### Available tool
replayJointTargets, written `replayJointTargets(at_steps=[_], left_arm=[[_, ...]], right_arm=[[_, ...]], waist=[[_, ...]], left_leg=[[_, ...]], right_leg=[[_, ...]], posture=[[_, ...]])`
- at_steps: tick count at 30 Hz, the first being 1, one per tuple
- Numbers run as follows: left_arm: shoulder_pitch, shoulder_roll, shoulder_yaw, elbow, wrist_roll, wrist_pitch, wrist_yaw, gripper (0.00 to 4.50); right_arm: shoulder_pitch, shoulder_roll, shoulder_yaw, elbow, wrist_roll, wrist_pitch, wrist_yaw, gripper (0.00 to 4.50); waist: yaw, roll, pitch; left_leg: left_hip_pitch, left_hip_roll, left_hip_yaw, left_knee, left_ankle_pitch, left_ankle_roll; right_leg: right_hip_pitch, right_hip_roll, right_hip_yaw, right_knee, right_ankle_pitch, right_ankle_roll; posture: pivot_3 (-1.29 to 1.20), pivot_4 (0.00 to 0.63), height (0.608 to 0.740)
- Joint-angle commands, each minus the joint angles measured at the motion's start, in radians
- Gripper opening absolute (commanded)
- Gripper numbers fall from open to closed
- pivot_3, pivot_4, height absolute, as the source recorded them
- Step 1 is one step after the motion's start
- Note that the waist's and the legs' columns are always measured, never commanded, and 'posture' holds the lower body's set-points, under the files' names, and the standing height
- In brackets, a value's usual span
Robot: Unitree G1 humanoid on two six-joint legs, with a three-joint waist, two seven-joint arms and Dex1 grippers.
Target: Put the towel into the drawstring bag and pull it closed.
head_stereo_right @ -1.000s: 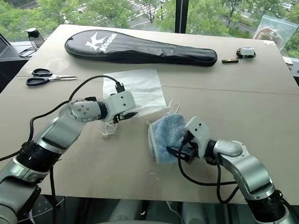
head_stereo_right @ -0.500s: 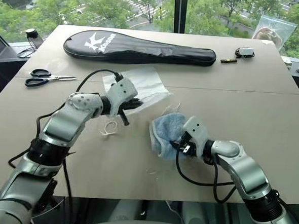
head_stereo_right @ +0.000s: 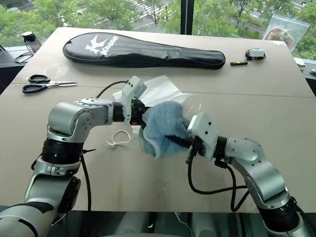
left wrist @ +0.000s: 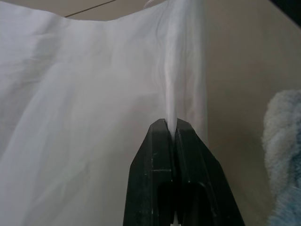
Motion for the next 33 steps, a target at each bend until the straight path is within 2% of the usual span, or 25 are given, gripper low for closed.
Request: replayJointTargets(at_steps=[1, 9, 17, 25, 27, 30, 33], left_arm=[[0.022, -0.003, 0.018, -0.066, -0.070, 0.049, 0.003, 0.00], [0.038, -0.024, 0.012, -0.099, -0.100, 0.028, 0.070, 0.00], [0.052, -0.017, 0.041, -0.155, -0.143, 0.023, 0.090, 0.00], [0.083, 0.033, 0.037, -0.256, -0.206, 0.016, 0.075, 0.00], [0.098, 0.065, 0.007, -0.278, -0.203, 0.003, 0.066, 0.00], [0.143, 0.127, -0.043, -0.320, -0.179, -0.047, 0.052, 0.00], [0.172, 0.154, -0.048, -0.327, -0.176, -0.071, 0.058, 0.00]], right_arm=[[-0.036, 0.041, 0.000, 0.098, -0.035, -0.072, -0.022, 0.01], [-0.100, 0.070, 0.162, 0.432, -0.272, -0.261, -0.005, 0.01], [-0.129, 0.050, 0.239, 0.568, -0.425, -0.274, -0.015, 0.01], [-0.178, 0.074, 0.254, 0.643, -0.489, -0.205, -0.028, 0.01], [-0.184, 0.116, 0.207, 0.646, -0.443, -0.130, -0.053, 0.01], [-0.203, 0.286, -0.020, 0.617, -0.197, 0.120, -0.128, 0.01], [-0.222, 0.389, -0.200, 0.595, -0.038, 0.254, -0.205, 0.01]], waist=[[-0.002, 0.000, 0.000], [-0.002, 0.001, 0.000], [0.002, 0.001, 0.000], [-0.005, 0.001, 0.000], [-0.006, 0.000, -0.001], [-0.008, 0.001, -0.001], [-0.002, 0.002, 0.000]], left_leg=[[0.000, 0.000, 0.000, 0.000, 0.000, 0.000], [0.001, 0.000, 0.001, 0.000, 0.000, 0.000], [0.001, -0.001, 0.001, 0.000, 0.000, 0.000], [0.005, 0.000, 0.001, 0.000, 0.000, 0.000], [0.006, 0.000, 0.001, 0.001, 0.000, 0.000], [0.008, 0.002, 0.000, 0.002, 0.000, 0.000], [0.008, 0.003, -0.002, 0.002, 0.000, 0.000]], right_leg=[[0.000, 0.000, 0.000, 0.000, 0.000, 0.000], [0.000, 0.000, 0.001, 0.000, 0.002, -0.002], [0.000, -0.001, 0.001, 0.000, 0.002, -0.003], [0.002, 0.000, 0.003, 0.002, 0.002, -0.002], [0.003, 0.000, 0.002, 0.002, 0.002, -0.002], [0.004, 0.002, 0.004, 0.003, 0.002, -0.003], [0.003, 0.003, 0.004, 0.006, 0.003, -0.004]], posture=[[0.00, 0.150, 0.740], [0.00, 0.150, 0.740], [0.00, 0.150, 0.740], [0.00, 0.150, 0.740], [0.00, 0.150, 0.740], [0.00, 0.150, 0.740], [0.00, 0.150, 0.740]])
